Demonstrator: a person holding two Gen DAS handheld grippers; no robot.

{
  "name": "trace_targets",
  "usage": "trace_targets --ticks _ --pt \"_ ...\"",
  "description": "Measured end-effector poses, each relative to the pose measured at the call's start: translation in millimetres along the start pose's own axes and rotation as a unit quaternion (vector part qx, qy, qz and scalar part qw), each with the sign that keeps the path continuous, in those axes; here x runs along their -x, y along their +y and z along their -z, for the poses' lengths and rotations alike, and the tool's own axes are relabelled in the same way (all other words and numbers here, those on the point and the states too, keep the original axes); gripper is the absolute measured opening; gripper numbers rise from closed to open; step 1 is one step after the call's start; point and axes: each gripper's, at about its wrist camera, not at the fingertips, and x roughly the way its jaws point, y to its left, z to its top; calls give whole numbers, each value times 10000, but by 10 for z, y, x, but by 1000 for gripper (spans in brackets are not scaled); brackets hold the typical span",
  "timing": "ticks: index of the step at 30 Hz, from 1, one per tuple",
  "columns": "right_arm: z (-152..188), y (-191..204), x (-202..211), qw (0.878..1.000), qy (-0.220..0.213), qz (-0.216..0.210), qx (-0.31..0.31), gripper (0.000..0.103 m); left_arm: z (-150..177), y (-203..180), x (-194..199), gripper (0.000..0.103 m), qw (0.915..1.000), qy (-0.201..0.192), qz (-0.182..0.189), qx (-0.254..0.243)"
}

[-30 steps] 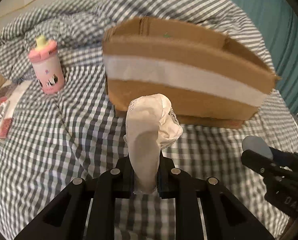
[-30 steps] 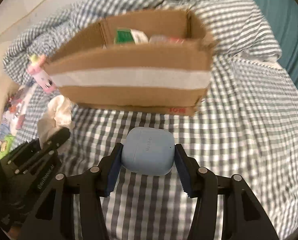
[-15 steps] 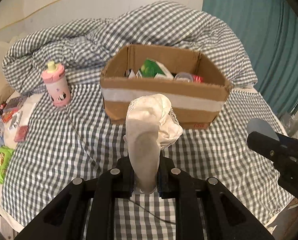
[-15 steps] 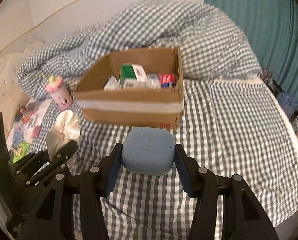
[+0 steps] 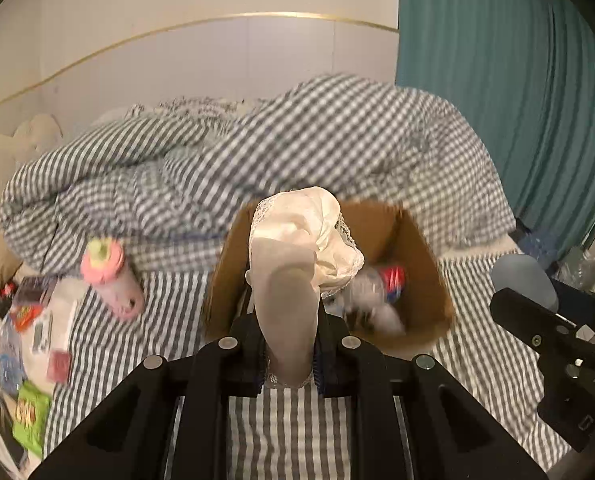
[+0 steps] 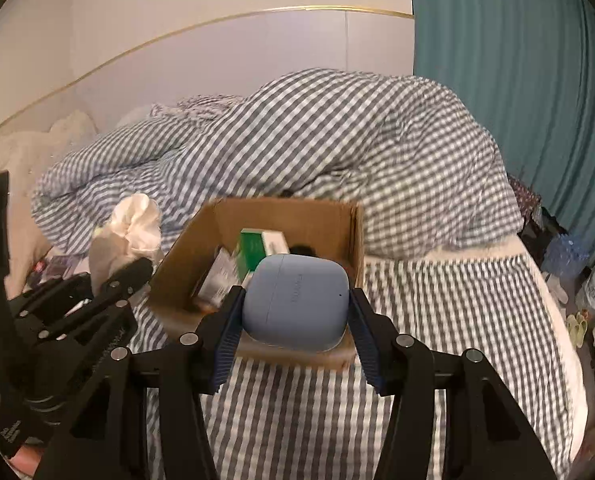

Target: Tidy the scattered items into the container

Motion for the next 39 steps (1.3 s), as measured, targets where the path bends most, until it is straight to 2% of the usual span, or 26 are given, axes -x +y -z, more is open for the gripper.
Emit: trace_targets --ticks 4,12,13,14,15,16,17,18,19,23,32,39 --pt "-141 -55 -392 9999 119 62 -15 51 -216 -28 -317 17 10000 -13 6 -18" --pt "43 -174 -1075 9980 623 29 -81 51 -90 -74 -1042 17 9988 484 -44 -77" --pt "63 -175 -1117 9978 663 52 -31 59 -61 -76 -1102 20 9986 526 -52 -65" --pt "77 -178 -1141 9976 679 142 6 79 -30 -81 -1154 23 9984 558 -54 -85" --pt "79 -189 -1133 9976 629 291 9 82 -1 -89 -1183 37 9983 570 -38 -142" --pt "81 -205 -1113 9972 555 495 17 87 31 -110 -1205 61 9980 573 -40 -262" --pt "82 -229 -1094 9972 519 544 15 88 50 -115 -1209 75 9979 547 -185 -302" --pt "83 -260 -1071 9975 522 479 -32 88 61 -103 -1204 100 9974 503 -404 -312" --pt "79 -282 -1054 9978 524 404 -73 88 78 -85 -1168 103 9971 399 -582 -301" --pt "109 -254 -876 9979 443 469 24 88 77 -30 -969 103 9988 216 -408 -190" --pt "145 -161 -84 9992 96 399 32 88 -6 -60 -232 103 9984 -134 -513 -204" --pt "286 -170 528 9988 -125 461 -74 88 53 -40 346 103 9985 -296 -456 -95"
